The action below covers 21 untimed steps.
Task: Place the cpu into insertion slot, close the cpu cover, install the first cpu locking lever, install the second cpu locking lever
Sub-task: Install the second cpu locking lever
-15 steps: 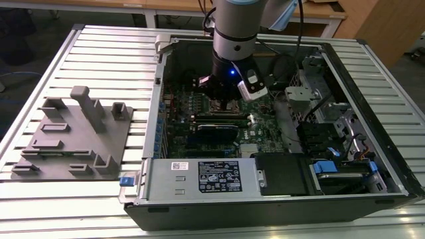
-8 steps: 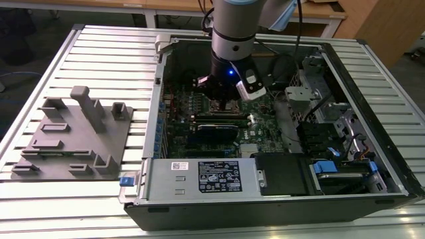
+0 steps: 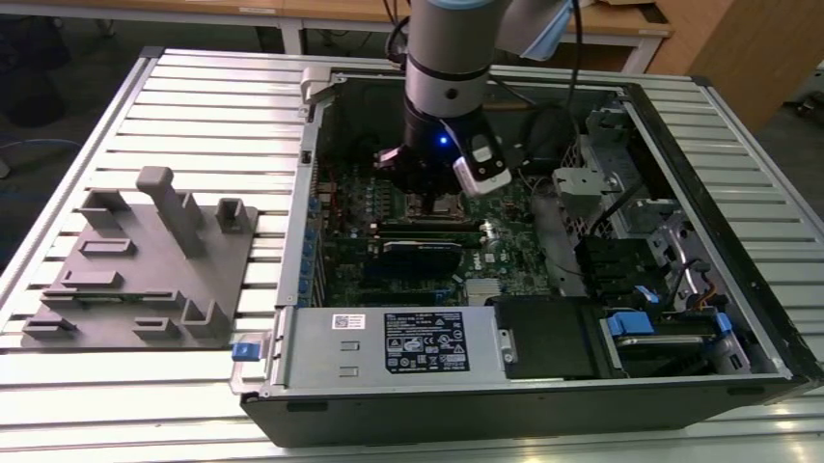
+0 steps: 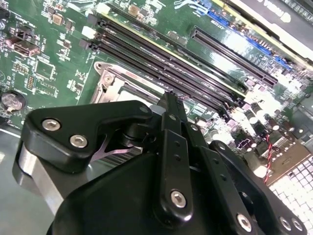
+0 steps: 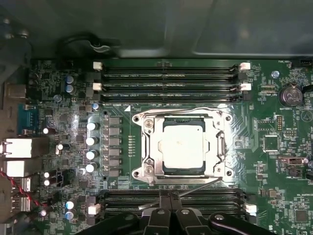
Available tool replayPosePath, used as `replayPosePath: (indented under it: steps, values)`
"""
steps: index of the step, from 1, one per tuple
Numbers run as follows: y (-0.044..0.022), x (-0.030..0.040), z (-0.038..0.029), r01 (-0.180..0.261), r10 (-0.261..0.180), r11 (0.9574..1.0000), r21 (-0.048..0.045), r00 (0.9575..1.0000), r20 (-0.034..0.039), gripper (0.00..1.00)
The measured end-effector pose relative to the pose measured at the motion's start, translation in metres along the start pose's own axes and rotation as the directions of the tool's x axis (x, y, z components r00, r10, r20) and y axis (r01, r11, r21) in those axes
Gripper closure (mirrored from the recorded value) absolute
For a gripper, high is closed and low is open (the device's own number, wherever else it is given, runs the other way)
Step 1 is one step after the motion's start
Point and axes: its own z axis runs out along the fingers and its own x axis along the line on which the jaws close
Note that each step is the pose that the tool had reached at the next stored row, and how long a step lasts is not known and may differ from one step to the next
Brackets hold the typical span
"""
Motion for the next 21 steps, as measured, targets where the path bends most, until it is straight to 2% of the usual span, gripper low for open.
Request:
replayPosePath:
  steps: [13, 21]
  values:
    - [-0.0003, 0.0039, 0.0034, 0.0, 0.0, 1.0, 0.0, 1.0, 0.0, 0.9]
    - [-0.0006, 0.0093, 0.0061, 0.0, 0.0, 1.0, 0.0, 1.0, 0.0, 0.9]
